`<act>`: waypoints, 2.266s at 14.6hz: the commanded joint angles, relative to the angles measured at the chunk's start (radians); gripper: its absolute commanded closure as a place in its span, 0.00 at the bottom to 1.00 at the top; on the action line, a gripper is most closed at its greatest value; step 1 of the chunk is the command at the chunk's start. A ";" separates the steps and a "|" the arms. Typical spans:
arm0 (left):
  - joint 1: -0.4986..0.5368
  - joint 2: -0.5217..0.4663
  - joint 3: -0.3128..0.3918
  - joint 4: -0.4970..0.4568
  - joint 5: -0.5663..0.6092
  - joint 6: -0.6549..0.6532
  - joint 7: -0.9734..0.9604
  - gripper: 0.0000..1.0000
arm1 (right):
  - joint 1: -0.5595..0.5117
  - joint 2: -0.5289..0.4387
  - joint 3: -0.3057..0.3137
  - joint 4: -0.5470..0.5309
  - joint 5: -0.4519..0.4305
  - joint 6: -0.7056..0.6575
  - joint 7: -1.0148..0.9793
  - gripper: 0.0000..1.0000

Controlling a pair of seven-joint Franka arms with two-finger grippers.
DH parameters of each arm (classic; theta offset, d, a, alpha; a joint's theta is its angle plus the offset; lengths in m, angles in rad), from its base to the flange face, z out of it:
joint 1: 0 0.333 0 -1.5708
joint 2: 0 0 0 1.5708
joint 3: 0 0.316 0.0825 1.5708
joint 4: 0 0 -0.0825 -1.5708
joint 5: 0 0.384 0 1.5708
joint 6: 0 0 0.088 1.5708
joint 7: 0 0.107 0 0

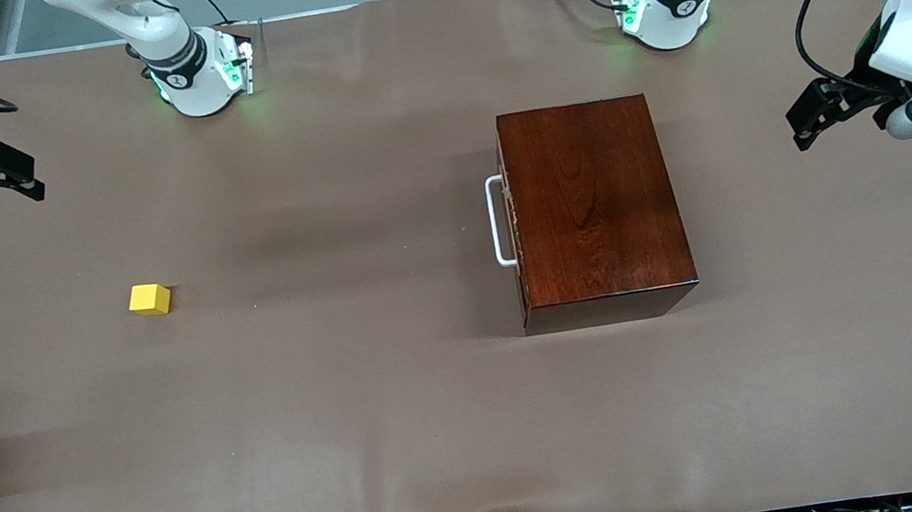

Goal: Open drawer, take yellow block, close drawer

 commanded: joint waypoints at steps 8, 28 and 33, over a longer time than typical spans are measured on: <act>0.132 -0.030 -0.134 0.022 -0.011 -0.094 0.097 0.00 | -0.041 0.010 0.008 0.021 0.006 -0.004 -0.019 0.00; 0.364 -0.062 -0.306 0.001 -0.097 -0.108 0.203 0.00 | -0.073 0.009 0.005 0.013 0.012 -0.024 -0.010 0.00; 0.364 -0.049 -0.302 0.022 -0.093 -0.108 0.185 0.00 | -0.074 0.009 0.005 0.013 0.012 -0.024 -0.010 0.00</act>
